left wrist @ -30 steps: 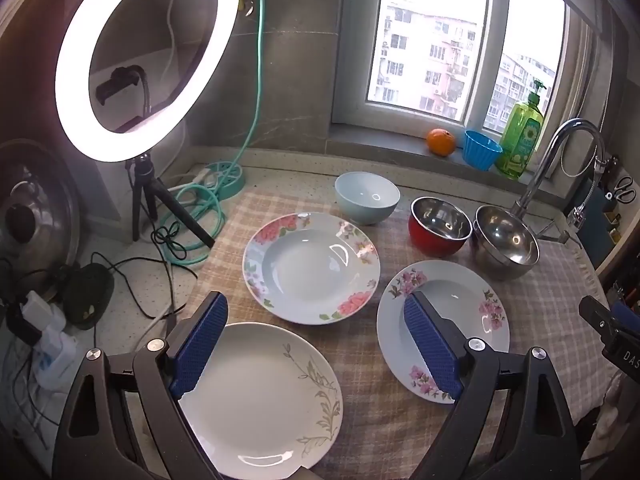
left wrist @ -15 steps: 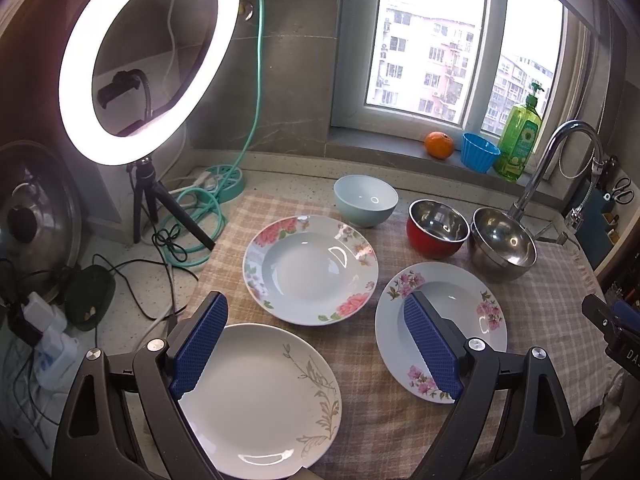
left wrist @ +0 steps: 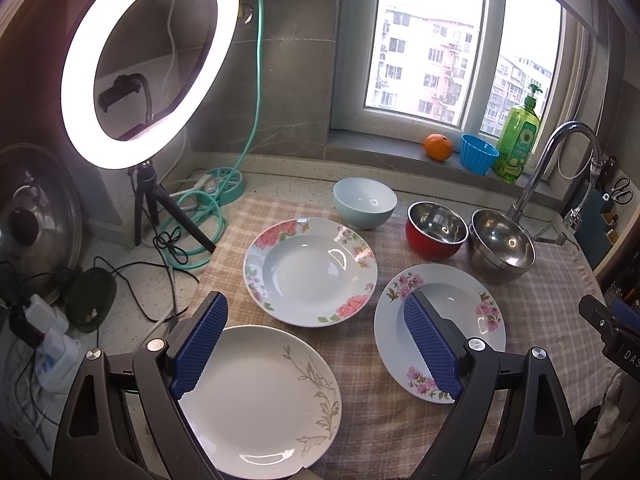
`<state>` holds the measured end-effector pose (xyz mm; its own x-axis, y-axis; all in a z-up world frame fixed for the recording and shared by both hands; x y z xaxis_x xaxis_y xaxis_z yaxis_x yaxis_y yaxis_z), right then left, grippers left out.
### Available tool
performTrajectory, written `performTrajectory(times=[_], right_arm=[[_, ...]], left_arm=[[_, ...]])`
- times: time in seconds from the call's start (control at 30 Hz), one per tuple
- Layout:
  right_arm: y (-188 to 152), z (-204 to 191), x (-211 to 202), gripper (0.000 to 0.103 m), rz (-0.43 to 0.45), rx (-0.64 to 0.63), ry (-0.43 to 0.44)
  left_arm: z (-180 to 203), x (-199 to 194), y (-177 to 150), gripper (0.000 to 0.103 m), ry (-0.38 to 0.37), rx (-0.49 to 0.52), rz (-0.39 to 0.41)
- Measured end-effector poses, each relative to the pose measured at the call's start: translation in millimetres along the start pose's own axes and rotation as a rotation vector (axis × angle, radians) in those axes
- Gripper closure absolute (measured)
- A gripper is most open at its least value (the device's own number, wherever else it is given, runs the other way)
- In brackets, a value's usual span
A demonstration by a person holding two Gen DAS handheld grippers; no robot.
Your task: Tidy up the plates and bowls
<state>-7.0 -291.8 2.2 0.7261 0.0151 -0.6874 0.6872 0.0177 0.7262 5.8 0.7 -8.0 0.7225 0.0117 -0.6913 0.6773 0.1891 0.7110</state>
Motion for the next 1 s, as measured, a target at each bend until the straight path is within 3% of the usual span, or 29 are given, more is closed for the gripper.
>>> performTrajectory(times=[1.0], right_arm=[[-4.0,0.3,2.3,0.0,-0.01,0.004,0.005]], left_arm=[[-0.7,-1.8,-0.9,0.013,-0.001,0.004,-0.002]])
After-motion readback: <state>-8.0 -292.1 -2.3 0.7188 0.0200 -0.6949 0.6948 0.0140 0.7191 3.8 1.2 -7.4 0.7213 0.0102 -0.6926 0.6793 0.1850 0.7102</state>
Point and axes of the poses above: each gripper's, at about its wrist camera, not at the fingertips, and x roughly the way its jaws point, z to its right, y to its top, the point moved 2 cm from there along x, roughly the way its jaws point, and after that the axes turned 5 degrees about -x, right-handed, at the moved point
